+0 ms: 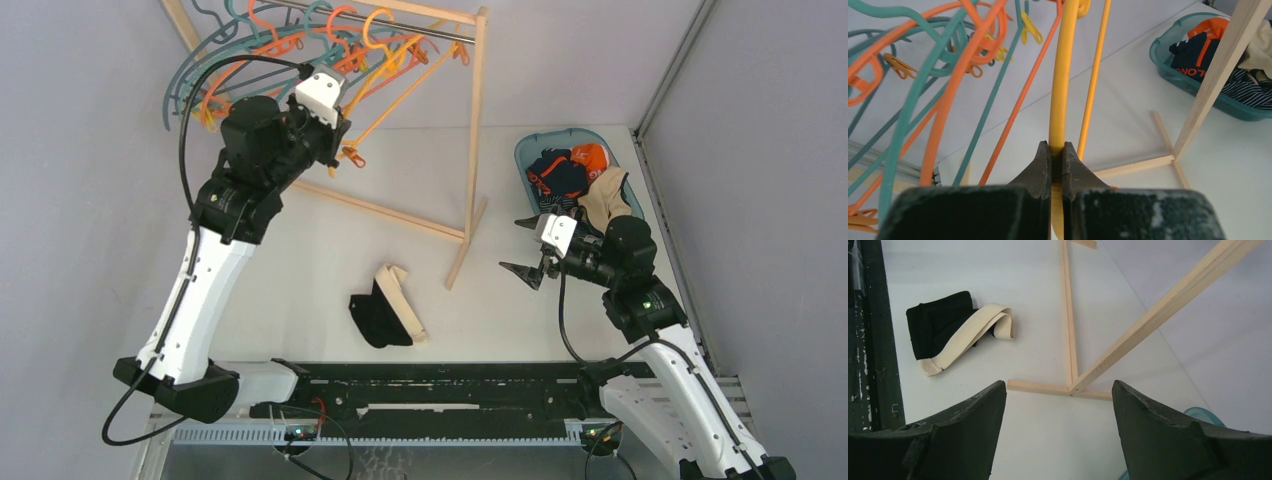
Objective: Remove the underwear clipped to the hanger
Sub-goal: Place the hanger on the clothesline.
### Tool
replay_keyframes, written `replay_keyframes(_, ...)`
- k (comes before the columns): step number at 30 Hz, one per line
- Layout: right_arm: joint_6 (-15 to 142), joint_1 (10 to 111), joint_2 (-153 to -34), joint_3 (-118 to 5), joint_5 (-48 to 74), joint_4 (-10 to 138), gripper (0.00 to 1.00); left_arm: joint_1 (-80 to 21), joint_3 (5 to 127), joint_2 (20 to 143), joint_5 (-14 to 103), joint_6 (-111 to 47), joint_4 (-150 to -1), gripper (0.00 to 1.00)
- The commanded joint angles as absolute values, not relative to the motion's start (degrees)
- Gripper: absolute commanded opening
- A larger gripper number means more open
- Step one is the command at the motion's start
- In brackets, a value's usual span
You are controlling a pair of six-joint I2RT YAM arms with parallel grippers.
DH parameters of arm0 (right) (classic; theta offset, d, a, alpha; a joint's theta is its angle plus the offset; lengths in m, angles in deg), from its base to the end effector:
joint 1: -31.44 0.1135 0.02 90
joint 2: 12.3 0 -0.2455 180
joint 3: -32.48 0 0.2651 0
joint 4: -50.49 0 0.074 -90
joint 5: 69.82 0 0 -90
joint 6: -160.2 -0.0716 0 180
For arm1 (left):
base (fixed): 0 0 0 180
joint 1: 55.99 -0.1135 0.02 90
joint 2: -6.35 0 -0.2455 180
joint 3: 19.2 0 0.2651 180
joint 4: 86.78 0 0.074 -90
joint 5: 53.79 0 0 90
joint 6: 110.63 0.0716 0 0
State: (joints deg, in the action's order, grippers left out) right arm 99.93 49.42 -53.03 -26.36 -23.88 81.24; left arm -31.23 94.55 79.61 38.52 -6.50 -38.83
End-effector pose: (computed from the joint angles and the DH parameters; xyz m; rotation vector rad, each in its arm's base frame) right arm 0.1828 0.1117 0.3286 -1.1725 1.3111 0.5364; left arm 0.2669 -0.1263 0.5018 0.5956 1.5964 -0.1727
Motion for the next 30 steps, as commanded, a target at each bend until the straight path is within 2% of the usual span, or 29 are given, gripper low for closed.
replay_keyframes(1, 100.5, 49.2, -53.0, -27.5, -24.6, 80.5, 0.77, -30.5, 89.6, 78.1, 38.6, -6.3, -49.4, 0.00)
replay_keyframes(5, 100.6, 49.2, -53.1, -27.4, -24.6, 80.5, 0.77, -30.2, 85.9, 77.6, 38.1, -5.9, -54.2, 0.00)
replay_keyframes(14, 100.7, 49.1, -53.2, -27.4, -24.7, 80.6, 0.77, -30.1, 84.2, 78.0, 37.2, -5.4, -54.6, 0.02)
replay_keyframes(18, 100.6, 49.1, -53.4, -27.4, -24.7, 80.7, 0.77, -30.1, 83.0, 76.6, 37.0, -5.0, -54.7, 0.25)
replay_keyframes(21, 100.6, 49.1, -53.3, -27.4, -24.7, 80.7, 0.76, -30.1, 82.5, 75.4, 36.7, -4.6, -54.7, 0.39)
replay_keyframes(30, 100.6, 49.1, -53.9, -27.5, -24.8, 80.8, 0.77, -30.1, 80.9, 69.9, 36.1, -3.6, -53.5, 0.64)
